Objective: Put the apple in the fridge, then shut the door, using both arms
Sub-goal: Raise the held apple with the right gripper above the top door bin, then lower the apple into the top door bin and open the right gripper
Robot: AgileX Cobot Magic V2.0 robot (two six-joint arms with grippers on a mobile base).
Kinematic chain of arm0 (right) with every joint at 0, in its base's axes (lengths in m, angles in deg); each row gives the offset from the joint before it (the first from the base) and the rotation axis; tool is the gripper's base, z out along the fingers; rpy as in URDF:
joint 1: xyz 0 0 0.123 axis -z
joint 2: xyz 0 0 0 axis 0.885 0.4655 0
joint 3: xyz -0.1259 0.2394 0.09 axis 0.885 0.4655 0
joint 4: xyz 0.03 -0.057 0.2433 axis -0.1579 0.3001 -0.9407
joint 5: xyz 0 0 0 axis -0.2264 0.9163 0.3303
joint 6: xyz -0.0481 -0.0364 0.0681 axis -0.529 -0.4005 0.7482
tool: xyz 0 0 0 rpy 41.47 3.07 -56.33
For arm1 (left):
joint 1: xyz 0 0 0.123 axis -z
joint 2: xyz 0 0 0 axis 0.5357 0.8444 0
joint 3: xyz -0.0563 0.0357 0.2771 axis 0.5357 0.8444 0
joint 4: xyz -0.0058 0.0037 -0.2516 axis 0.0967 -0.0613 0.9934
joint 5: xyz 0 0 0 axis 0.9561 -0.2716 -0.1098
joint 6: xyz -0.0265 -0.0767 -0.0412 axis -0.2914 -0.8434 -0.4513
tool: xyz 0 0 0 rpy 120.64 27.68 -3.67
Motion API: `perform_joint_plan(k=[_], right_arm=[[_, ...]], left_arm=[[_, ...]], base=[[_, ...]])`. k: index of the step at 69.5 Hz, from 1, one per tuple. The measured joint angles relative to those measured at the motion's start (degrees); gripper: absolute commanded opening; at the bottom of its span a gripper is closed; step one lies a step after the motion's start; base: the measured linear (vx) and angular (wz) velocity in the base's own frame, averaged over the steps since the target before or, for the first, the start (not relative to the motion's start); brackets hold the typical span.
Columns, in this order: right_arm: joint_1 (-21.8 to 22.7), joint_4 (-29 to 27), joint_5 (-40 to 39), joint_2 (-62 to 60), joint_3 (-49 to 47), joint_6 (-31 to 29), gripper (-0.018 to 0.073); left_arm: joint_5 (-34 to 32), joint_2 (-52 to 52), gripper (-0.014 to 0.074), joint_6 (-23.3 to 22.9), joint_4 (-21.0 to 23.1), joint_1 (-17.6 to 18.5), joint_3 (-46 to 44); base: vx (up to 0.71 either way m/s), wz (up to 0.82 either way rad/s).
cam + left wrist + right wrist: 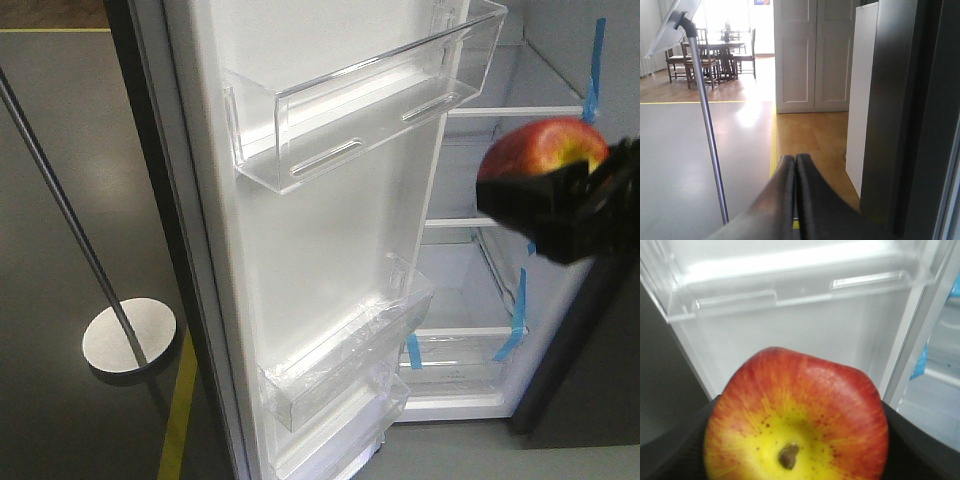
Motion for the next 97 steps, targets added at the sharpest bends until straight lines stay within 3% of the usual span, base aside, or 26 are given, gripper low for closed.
perform_joint_plan(k=[53,86,97], right_arm=[[0.05,-0.72,3.46,30.52,-41.56,-0.05,0.0391],[0.05,2.45,6.62,42.44,-48.07,-1.52,0.0395],[0.05,3.24,6.62,42.65,-48.25,-1.07,0.0481]], left_arm=[[0.0,0.0,-0.0006,0.0,0.0,0.0,0.0],[0.0,0.0,-0.0006,0.0,0.0,0.0,0.0],[0.0,0.0,-0.0006,0.0,0.0,0.0,0.0]], base=[[0.0,0.0],[0.0,0.0],[0.0,0.0]])
